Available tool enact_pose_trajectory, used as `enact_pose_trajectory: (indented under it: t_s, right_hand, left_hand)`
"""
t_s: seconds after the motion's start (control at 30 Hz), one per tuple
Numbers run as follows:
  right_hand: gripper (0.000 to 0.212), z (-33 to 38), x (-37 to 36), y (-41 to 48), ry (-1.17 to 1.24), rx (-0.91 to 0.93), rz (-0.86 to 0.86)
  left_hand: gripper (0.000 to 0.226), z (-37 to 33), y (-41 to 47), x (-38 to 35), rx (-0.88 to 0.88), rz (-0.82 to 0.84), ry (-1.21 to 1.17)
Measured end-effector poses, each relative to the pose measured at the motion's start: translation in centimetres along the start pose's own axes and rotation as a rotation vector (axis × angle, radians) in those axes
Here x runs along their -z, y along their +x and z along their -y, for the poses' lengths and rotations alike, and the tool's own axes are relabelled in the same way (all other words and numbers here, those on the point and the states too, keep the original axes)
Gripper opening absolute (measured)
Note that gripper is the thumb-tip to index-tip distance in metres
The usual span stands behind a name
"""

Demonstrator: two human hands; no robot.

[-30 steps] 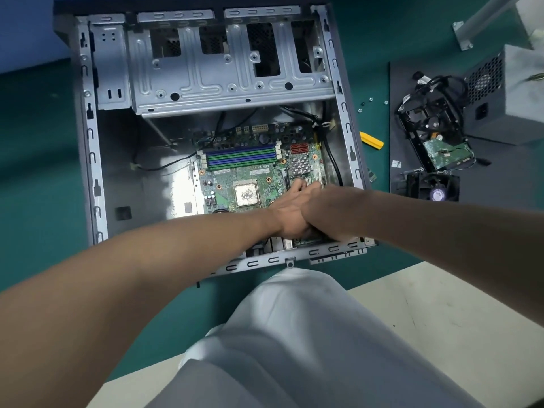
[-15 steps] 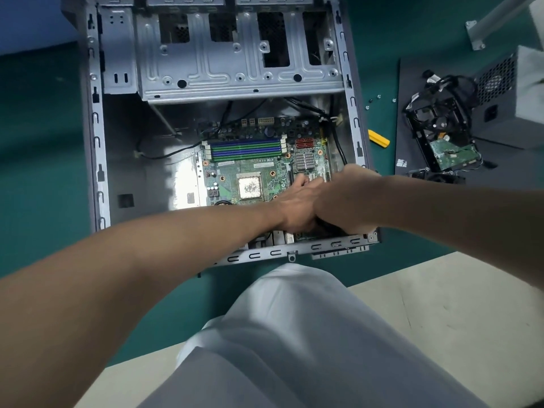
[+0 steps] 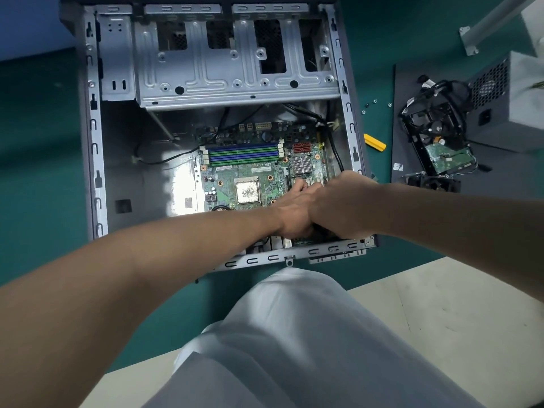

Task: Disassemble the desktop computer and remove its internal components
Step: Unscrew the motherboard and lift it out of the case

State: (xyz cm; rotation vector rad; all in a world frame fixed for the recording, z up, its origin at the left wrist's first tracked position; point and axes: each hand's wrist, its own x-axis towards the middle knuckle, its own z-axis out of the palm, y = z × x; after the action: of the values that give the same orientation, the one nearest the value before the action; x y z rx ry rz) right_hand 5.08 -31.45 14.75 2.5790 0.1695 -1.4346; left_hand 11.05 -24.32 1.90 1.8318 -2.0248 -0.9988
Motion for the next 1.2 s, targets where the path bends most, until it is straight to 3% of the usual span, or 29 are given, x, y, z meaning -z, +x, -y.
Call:
enact_pose_trajectory:
  t_s: [0.13,0.27,0.4,0.67,0.83,1.0,1.2]
  right_hand:
    - [0.014,-0.11,0.3,-0.12,-0.061,-0.011,0.052]
    - [0.019,0.3,0.37,-0.23,-0.057,-0.029,-0.016]
    - [0.024,-0.1,0.55,-0.54,-0.076,-0.017,0.027]
    - [0.015,0.26,0.44,-0.22,-0.034,0.0,0.012]
    - [0.014,-0.19,0.47,-0.17,-0.068,0.012,0.08]
    - [0.016,0.09,-0.05,-0.08,-0.05,0.014,-0.018]
    - [0.023,-0.18,-0.36,-0.19,-0.016,0.001,-0.091]
  left_hand:
    - [0.019,0.09,0.23,-0.24,-0.001,-0.009,0.065]
    - [0.041,0.27,0.29,-0.25,-0.027,0.009,0.056]
    - [0.046,0.1,0.21,-0.17,-0.061,-0.007,0.09]
    - [0.026,0.47,0.36,-0.72,-0.018,0.006,0.044]
    - [0.039,0.18,0.2,-0.38,-0.071,-0.026,0.106]
    - [0.043,0.14,0.1,-0.5,-0.027,-0.012,0.048]
    - [0.02,0.34,-0.01,-0.45,-0.021,-0.008,0.033]
